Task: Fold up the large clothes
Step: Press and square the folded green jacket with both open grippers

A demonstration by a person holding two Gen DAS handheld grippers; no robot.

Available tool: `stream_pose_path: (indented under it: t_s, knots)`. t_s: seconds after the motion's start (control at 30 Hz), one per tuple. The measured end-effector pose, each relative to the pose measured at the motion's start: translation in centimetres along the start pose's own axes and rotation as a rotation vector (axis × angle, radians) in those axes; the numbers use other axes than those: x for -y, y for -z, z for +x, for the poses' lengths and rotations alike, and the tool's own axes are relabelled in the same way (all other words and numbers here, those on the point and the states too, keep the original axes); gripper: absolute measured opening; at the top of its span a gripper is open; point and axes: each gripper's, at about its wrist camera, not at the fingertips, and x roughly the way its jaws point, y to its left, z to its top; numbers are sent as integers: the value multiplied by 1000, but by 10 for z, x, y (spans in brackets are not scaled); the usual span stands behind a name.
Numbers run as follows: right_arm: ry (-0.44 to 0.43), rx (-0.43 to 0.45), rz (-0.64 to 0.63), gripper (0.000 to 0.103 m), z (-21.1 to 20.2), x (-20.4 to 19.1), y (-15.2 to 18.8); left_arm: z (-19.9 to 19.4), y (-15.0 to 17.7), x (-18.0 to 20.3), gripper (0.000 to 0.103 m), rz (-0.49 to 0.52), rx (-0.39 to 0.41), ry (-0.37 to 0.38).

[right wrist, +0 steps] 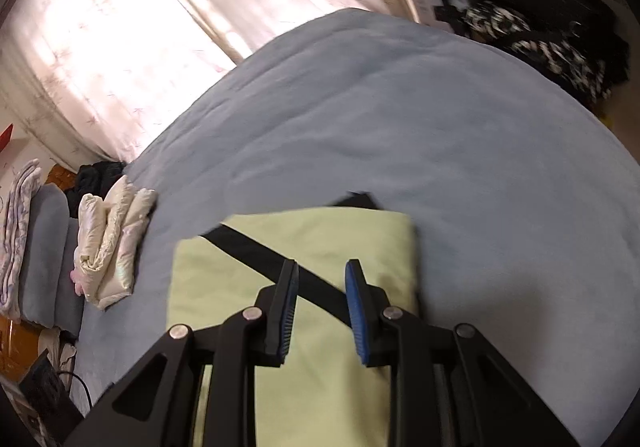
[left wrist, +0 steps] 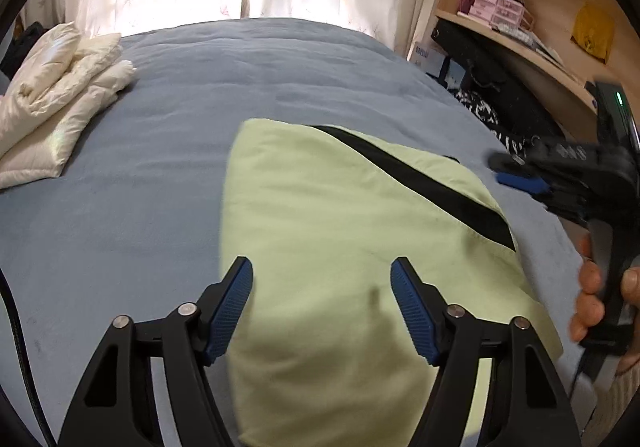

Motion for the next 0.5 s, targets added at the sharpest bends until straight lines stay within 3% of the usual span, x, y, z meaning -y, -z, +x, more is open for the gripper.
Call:
stream_pose_path:
  t_s: [0.17,0.23,0.33,0.4,0.5]
  knots:
    - [59,-15,19,24,47,-6,4,22,11,13,65,52,-19,-57]
    - [148,-14,22,22,61,13,7,25,15,14,65,74,-15,-66]
    - [166,0,81,13,57,57,11,26,18,11,65,66,-5,-40]
    - [153,-11,165,13,49,82,12,27,21,11,65,71,5,-50]
    - [150,-29,174,18,33,92,10,25,22,12,65,81,7,-62]
